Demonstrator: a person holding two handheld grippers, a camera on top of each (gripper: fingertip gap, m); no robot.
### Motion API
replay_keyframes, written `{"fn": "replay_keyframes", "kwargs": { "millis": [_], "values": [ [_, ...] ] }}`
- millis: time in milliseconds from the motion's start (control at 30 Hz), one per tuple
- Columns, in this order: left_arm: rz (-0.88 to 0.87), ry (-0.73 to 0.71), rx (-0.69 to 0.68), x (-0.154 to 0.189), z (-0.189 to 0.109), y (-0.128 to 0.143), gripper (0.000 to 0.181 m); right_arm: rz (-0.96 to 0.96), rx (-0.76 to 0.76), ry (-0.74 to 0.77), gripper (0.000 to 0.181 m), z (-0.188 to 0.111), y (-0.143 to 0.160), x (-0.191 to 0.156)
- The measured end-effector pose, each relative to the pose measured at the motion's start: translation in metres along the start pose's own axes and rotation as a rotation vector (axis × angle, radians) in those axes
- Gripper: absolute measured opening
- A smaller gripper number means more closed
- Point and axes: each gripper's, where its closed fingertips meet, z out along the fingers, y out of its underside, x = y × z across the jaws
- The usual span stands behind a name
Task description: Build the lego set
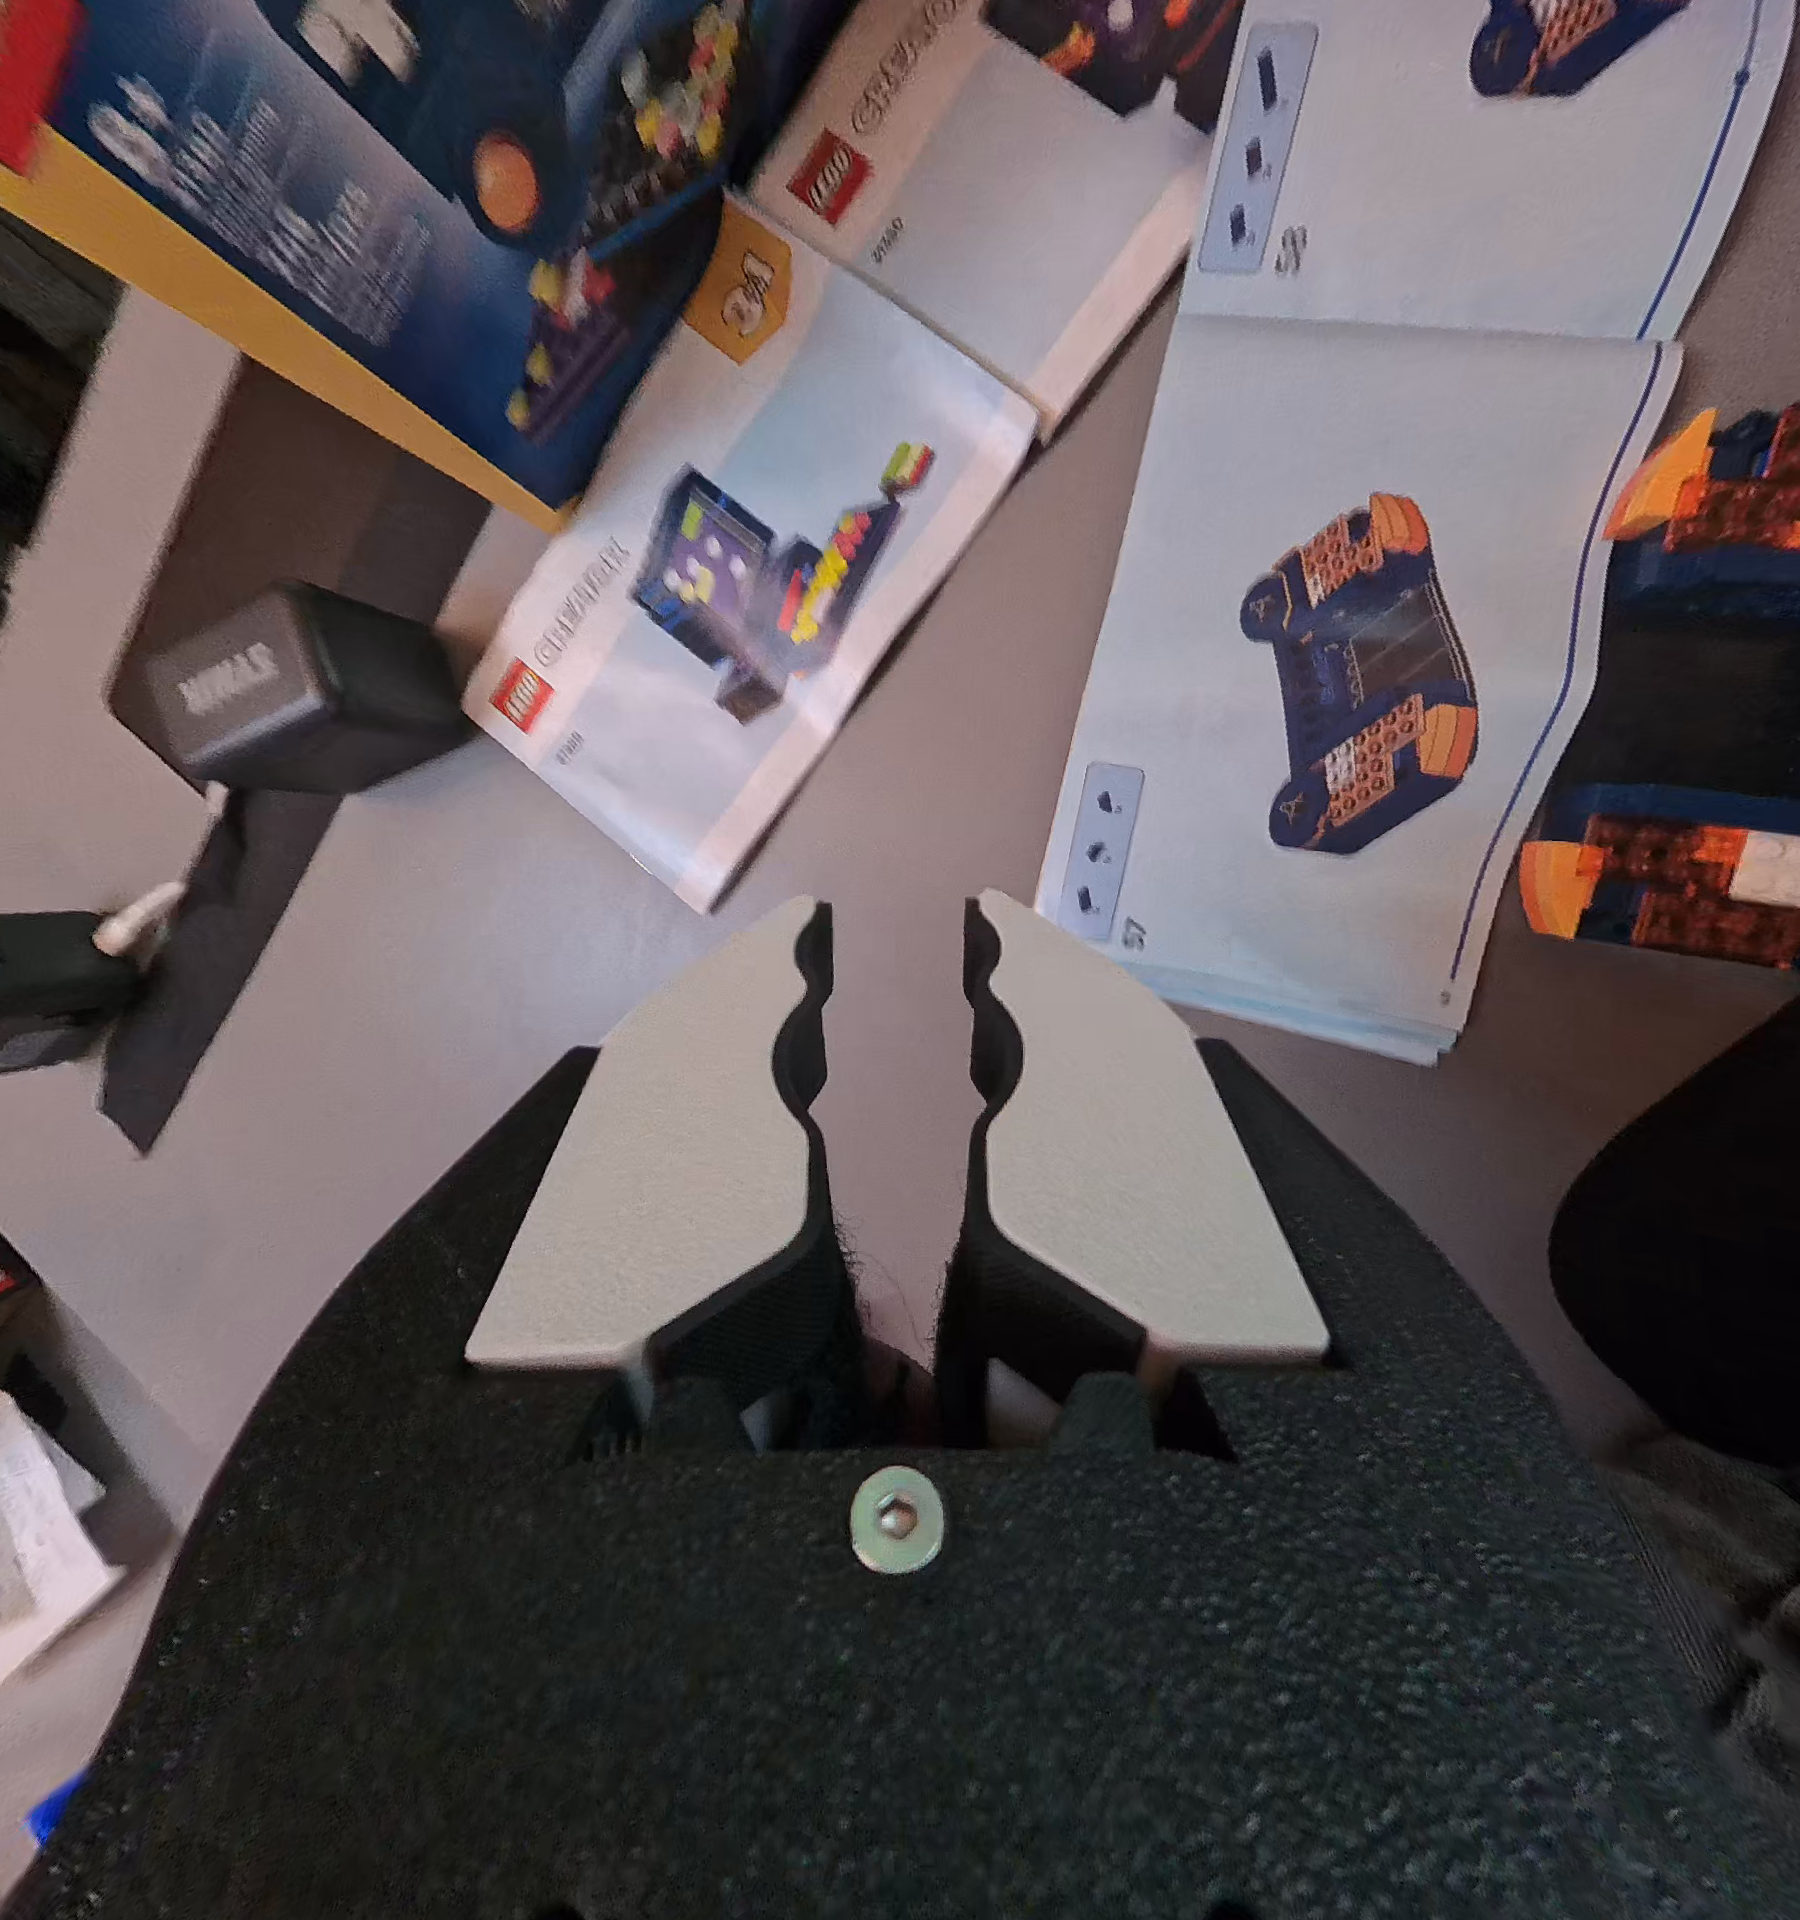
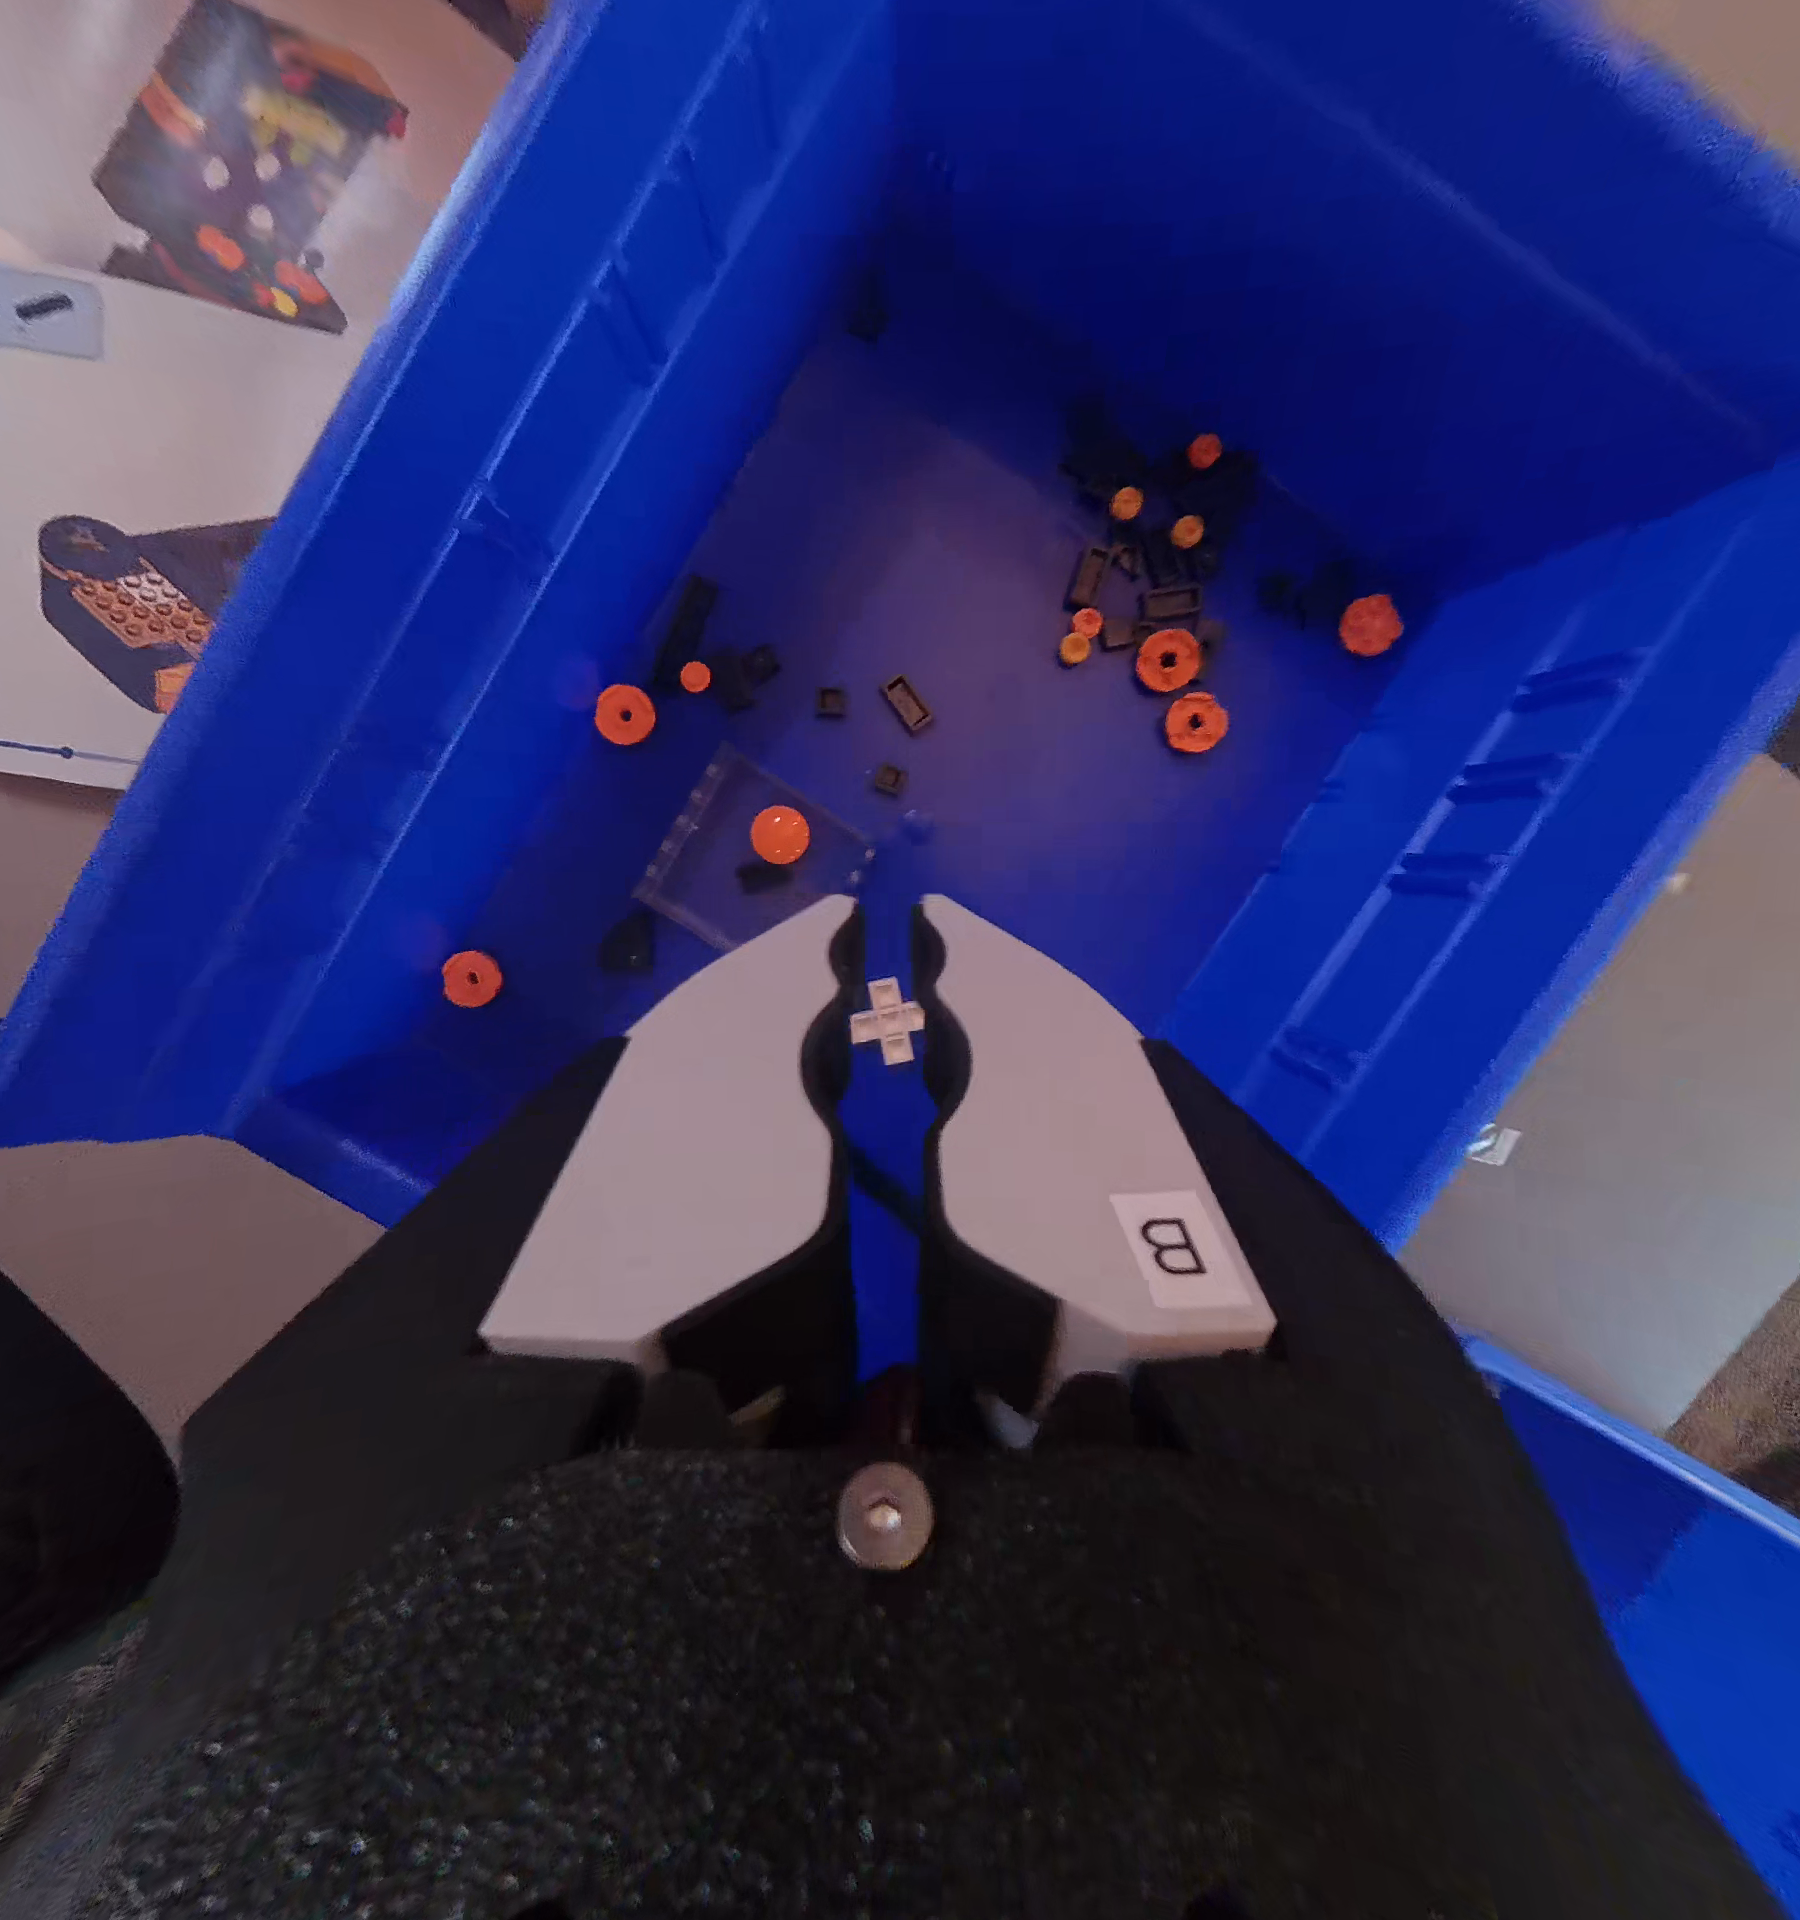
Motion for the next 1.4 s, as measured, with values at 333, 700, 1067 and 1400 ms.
{"fn": "replay_keyframes", "kwargs": {
  "millis": [333,700,1067,1400],
  "values": [
    [0.010,-0.098,0.620,0.000,-0.050,-0.108,0.033,0.021,-0.001,-0.077,0.009,-0.012,0.026,0.011],
    [0.046,-0.166,0.895,0.014,-0.088,-0.147,0.030,-0.206,-0.170,-0.271,0.015,0.016,0.034,-0.037],
    [0.044,-0.251,1.029,0.009,-0.110,-0.155,0.030,-0.216,-0.100,-0.228,0.008,0.054,0.008,-0.028],
    [-0.193,-0.565,1.298,-0.033,-0.166,-0.142,0.054,-0.012,0.051,-0.016,0.032,0.050,-0.013,0.022]
  ]
}}
